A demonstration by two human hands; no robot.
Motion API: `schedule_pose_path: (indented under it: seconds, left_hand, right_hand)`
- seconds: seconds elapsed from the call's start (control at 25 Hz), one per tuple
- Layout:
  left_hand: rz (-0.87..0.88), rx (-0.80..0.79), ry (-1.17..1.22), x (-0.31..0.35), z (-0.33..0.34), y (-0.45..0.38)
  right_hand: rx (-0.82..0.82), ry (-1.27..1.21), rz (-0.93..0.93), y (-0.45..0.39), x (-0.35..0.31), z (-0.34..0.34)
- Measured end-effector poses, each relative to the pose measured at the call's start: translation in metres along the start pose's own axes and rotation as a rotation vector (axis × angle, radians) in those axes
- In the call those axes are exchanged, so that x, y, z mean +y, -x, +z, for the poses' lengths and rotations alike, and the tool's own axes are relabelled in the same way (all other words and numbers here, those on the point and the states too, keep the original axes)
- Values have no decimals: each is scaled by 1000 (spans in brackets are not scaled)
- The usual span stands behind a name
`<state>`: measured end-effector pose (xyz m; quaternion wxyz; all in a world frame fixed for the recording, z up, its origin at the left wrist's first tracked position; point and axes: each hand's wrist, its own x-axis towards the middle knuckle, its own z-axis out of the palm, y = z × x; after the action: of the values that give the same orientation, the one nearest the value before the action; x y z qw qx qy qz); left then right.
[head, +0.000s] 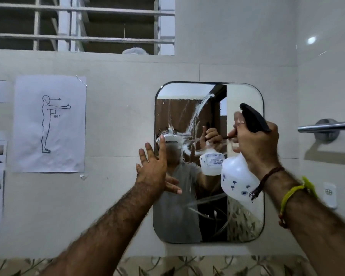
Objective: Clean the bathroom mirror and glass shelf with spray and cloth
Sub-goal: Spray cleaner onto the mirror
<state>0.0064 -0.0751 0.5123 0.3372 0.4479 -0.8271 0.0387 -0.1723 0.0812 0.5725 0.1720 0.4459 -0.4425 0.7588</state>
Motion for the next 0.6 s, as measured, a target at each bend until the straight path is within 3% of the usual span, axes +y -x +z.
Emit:
schedule_pose_path:
  seconds: [0.12,0.28,0.6]
  left_hand:
    - [20,-11,-35,-3,1,7]
    - [25,-50,-40,-7,10,21]
    - [81,-82,-127,-19,25,48]
  right_hand:
    - [0,66,62,6,9,-6]
    - [-129,207,0,24,17,-18]
    - [-169,347,-2,61,37,-40]
